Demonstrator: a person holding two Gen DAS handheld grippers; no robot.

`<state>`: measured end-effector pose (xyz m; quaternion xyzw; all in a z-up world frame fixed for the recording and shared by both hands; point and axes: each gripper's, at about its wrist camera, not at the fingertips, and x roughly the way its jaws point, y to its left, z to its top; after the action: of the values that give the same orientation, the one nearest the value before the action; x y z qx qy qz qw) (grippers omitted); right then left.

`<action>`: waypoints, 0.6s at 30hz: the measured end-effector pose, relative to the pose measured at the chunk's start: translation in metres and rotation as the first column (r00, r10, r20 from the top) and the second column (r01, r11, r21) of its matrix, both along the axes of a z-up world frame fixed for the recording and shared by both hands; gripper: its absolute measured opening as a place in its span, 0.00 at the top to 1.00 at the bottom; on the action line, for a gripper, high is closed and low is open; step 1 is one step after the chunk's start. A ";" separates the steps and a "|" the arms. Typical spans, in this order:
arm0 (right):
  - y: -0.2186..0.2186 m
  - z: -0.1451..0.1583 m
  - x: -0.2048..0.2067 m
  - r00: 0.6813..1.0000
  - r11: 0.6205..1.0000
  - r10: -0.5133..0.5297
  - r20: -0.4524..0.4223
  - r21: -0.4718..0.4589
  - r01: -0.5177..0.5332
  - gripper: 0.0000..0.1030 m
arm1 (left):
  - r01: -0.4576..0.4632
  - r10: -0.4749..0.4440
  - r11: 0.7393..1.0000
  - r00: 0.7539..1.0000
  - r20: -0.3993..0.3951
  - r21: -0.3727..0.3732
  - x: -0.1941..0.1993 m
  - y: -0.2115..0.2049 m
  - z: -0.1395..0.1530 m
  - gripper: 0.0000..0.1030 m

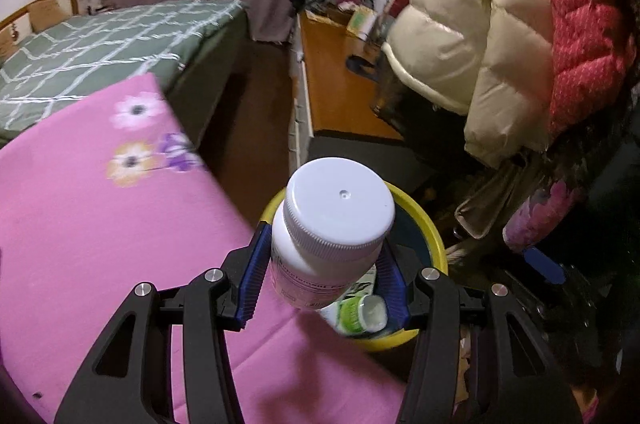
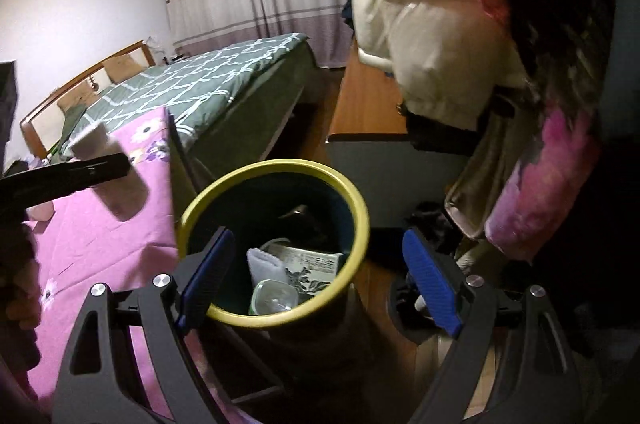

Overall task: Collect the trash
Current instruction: 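Carry the white pill bottle over the bin and open the left tool, then move the right tool back over the bedspread toward the snack wrapper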

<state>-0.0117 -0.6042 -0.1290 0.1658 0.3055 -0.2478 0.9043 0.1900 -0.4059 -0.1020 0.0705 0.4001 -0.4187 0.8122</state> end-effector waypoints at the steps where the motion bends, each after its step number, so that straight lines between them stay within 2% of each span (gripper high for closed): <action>1: -0.003 0.000 -0.001 1.000 1.000 -0.004 0.001 0.003 0.004 0.21 | 0.010 -0.010 1.000 1.000 -0.004 0.002 0.001 -0.008 -0.004 0.50; 8: -0.013 -0.002 -0.012 0.999 0.999 -0.034 0.009 0.012 0.034 0.21 | 0.039 -0.039 0.999 0.999 -0.021 0.020 0.007 -0.046 -0.021 0.48; 9: -0.013 -0.002 -0.013 0.999 0.999 -0.038 0.007 0.011 0.038 0.21 | 0.040 -0.040 0.999 0.999 -0.018 0.020 0.007 -0.048 -0.020 0.38; 10: -0.014 -0.001 -0.016 0.999 0.999 -0.039 0.007 0.012 0.039 0.21 | 0.035 -0.035 0.999 0.999 -0.013 0.017 0.006 -0.047 -0.018 0.32; 11: -0.014 -0.002 -0.016 0.999 0.999 -0.038 0.007 0.014 0.038 0.21 | 0.026 -0.026 1.000 1.000 -0.002 0.008 0.004 -0.043 -0.015 0.24; 14: -0.009 -0.001 -0.010 1.000 1.000 -0.027 0.001 0.016 0.027 0.21 | 0.001 -0.001 1.000 1.000 0.028 0.000 0.002 -0.025 -0.001 0.23; 18: 0.003 0.001 -0.001 1.000 1.000 0.019 0.004 0.017 -0.019 0.21 | -0.073 0.075 0.996 0.996 0.051 -0.045 -0.003 0.030 0.028 0.21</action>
<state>-0.0125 -0.6017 -0.1275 0.1709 0.3074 -0.2361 0.9059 0.1871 -0.3757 -0.0743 0.0492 0.3716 -0.3950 0.8387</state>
